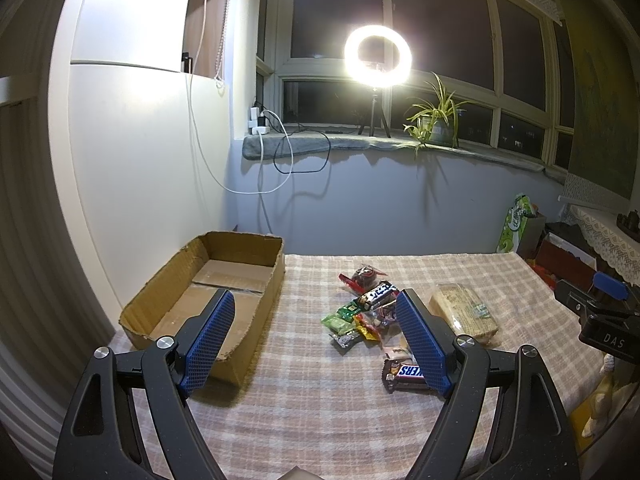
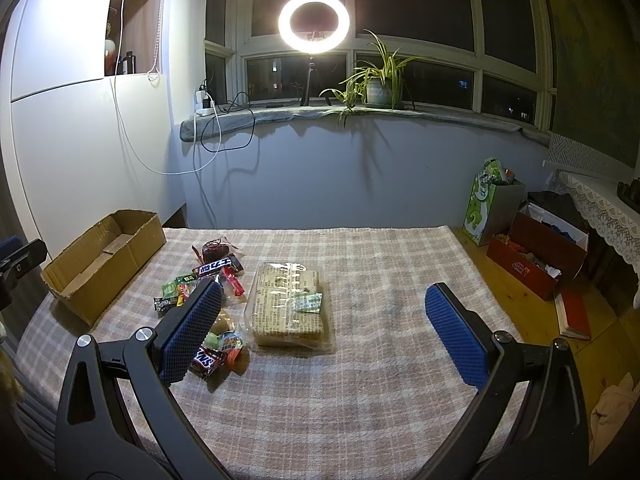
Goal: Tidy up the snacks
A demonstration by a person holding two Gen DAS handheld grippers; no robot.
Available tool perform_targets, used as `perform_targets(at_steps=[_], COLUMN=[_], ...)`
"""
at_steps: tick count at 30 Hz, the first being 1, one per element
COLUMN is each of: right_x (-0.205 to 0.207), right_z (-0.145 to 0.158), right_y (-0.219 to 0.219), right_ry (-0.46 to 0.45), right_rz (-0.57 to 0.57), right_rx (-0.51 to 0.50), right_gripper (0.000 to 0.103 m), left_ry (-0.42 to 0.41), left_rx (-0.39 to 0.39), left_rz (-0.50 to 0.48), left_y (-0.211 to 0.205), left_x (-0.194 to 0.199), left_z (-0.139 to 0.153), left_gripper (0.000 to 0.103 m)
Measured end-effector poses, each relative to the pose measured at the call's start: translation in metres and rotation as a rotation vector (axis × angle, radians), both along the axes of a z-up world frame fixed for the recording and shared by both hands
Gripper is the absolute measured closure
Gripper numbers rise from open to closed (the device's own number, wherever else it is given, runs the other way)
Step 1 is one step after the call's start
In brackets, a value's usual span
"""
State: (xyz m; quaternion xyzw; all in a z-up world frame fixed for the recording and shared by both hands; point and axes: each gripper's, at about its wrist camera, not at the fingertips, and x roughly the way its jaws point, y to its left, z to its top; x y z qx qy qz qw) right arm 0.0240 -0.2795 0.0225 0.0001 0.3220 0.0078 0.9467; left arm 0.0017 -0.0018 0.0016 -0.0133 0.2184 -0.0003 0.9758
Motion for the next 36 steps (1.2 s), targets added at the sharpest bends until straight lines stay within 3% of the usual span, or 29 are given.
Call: perform_targets(at_steps=[16, 22, 28, 36], right_x=[-0.001, 0.005, 0.016, 0.037], right_z=[-0.004, -0.018, -0.025, -0.043], right_y=[0.001, 0.0, -0.003, -0.019], right_ry=[0.007, 0.029, 0.067, 0.171], right_rz=[0.0, 0.001, 0.036, 0.1], right_rx=[0.003, 0.007, 0.002, 0.078], right_gripper=[0.0, 0.0, 0.0, 0.0], left_ry=[0.007, 0.021, 0.059, 0.136], left_rx=[0.002, -0.001, -0.031, -0.069], left_rz=[-0.005, -0.019, -0.072, -0.185], left_y=[-0.005, -0.008, -0.014, -0.035], left_x=[0.001, 0.008, 0.018, 0.039], left_z=[-0.002, -0.007, -0.014, -0.028], left_gripper=[0.02, 0.02, 0.02, 0.02])
